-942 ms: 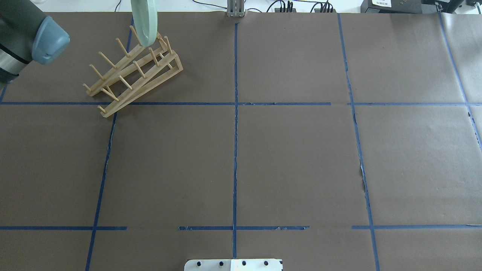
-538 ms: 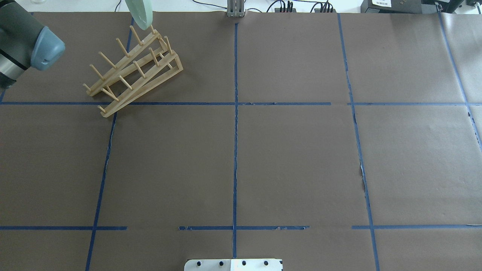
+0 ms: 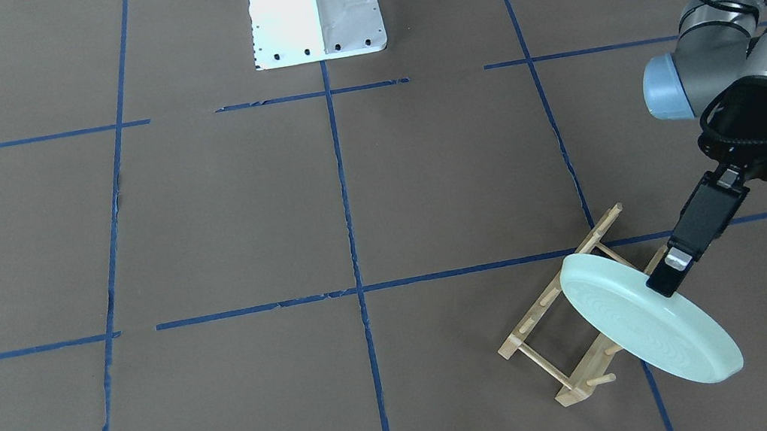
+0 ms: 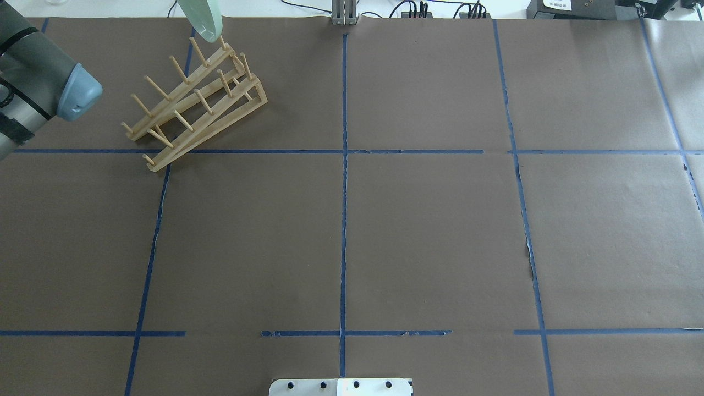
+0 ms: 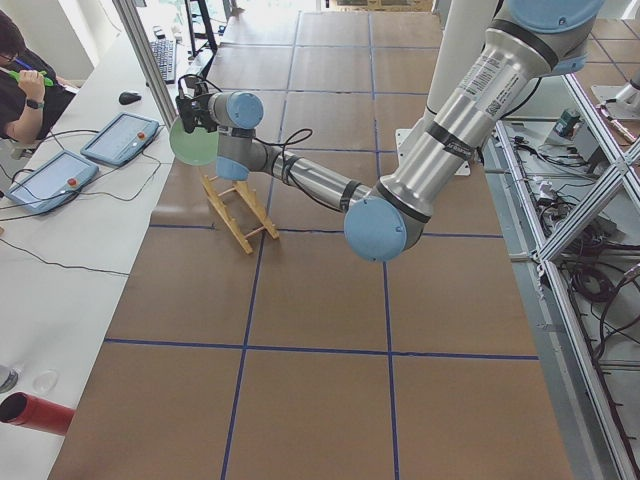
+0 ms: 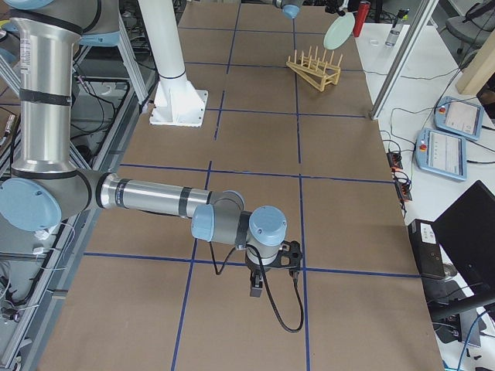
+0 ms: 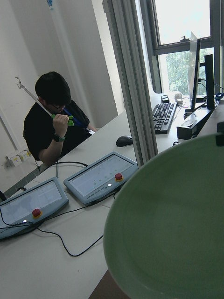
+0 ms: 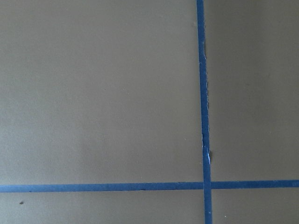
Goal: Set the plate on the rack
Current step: 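Lower the upright plate into a slot of the wooden rack with the left gripper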
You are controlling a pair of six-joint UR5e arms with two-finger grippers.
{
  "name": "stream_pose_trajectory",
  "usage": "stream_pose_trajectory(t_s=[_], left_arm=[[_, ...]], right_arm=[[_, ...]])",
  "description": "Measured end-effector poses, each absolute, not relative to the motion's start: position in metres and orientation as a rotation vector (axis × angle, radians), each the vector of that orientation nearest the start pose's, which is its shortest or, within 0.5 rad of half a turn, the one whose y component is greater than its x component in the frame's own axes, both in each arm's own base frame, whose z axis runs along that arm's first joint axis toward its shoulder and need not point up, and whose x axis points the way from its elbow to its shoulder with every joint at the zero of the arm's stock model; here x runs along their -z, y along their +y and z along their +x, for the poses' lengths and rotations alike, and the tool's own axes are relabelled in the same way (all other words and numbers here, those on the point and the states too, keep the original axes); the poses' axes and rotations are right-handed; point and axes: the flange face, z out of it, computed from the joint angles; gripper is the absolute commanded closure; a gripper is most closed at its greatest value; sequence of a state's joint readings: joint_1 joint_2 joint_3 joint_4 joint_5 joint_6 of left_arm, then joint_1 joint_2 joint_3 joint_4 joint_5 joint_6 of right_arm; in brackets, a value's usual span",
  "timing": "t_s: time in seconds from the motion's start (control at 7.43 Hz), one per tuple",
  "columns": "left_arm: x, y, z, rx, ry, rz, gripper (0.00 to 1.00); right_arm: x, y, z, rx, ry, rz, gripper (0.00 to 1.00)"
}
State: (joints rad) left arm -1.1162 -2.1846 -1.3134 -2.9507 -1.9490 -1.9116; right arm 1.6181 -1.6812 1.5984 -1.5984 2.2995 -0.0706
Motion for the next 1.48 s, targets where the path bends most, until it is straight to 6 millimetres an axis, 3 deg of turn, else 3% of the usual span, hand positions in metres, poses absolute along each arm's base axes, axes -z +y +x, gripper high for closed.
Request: stream_pose_trajectory(t_s=[0.94,1.48], left_arm=[[-0.28,-0.656,0.262,0.8,1.724,0.402,1.0],[-0.312,-0.646,0.293,0.795,1.706,0.372,1.0]], right_arm=[[-0.702,-0.431,0.087,-0.017,-0.733,-0.062,0.0],[-0.702,-0.431,0.087,-0.018,-0.733,-0.063,0.0]])
